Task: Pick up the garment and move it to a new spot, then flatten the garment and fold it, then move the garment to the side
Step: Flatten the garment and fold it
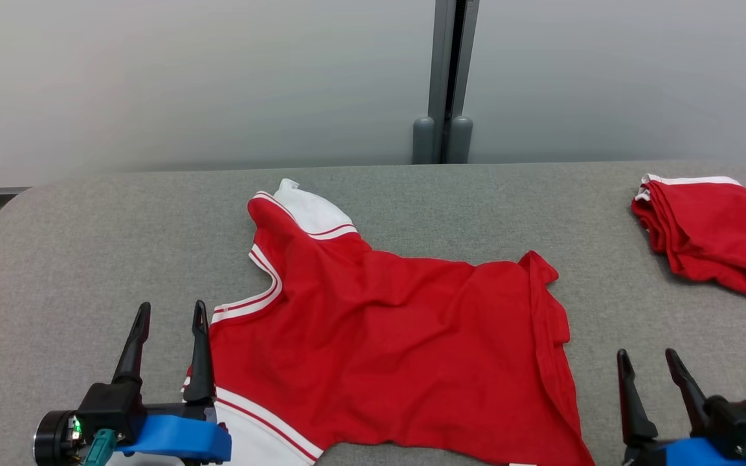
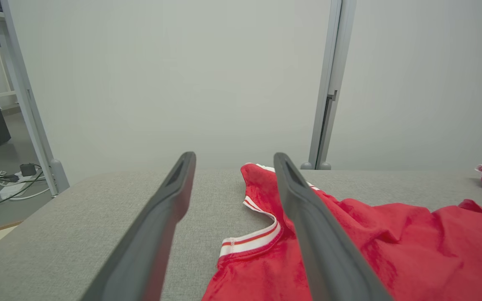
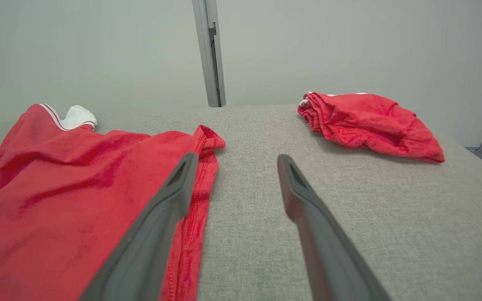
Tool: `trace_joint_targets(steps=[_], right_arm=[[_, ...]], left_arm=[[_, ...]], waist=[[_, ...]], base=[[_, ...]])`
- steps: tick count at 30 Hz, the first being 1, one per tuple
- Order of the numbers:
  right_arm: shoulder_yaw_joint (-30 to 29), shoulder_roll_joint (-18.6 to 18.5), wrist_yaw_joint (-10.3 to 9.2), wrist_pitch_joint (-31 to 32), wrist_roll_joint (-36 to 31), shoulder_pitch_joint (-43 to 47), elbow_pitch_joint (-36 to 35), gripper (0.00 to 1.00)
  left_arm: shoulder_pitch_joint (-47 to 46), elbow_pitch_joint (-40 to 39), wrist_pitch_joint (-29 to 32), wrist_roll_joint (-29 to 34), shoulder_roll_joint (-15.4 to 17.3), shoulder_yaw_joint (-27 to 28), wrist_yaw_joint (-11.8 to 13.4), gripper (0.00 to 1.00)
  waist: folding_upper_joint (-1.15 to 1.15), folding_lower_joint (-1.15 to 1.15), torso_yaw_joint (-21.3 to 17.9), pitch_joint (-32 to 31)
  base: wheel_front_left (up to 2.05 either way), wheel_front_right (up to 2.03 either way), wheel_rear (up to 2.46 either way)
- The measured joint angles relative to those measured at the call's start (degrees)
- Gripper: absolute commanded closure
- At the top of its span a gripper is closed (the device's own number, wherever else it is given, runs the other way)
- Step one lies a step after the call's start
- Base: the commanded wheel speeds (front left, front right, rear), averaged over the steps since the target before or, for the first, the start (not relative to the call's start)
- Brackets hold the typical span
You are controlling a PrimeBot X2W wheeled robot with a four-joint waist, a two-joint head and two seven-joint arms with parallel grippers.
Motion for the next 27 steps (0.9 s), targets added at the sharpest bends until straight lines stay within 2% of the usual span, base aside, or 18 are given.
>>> trace_joint_targets(steps=[5,9,14,27], right_arm=[[2.69,-0.65,0.01,2.69,-1.81,-4.64,0.35,0.0],[5.65,-2.2,0.01,6.68,-3.24,-10.61,3.79,0.0],[6.84,-3.49,0.01,8.57,-4.66,-15.11,10.93,0.0],[6.23,-4.34,0.01,6.98,-6.64,-21.13,30.16,0.0]], left_arm=[[-0.12,0.35,0.0,0.41,-0.05,0.69,-0.46,0.0],[-0.96,0.32,0.0,0.77,-0.42,0.62,-0.65,0.0],[-1.74,0.26,0.0,0.83,-1.0,0.46,-0.82,0.0],[-3.59,0.13,0.0,0.83,-1.63,0.62,-0.99,0.0]], waist=[[0.0,0.0,-0.01,0.6],[0.0,0.0,0.98,1.27],[0.0,0.0,2.63,2.04],[0.0,0.0,5.36,5.19]], base=[[0.0,0.0,0.0],[0.0,0.0,0.0],[0.0,0.0,0.0],[0.0,0.0,0.0]])
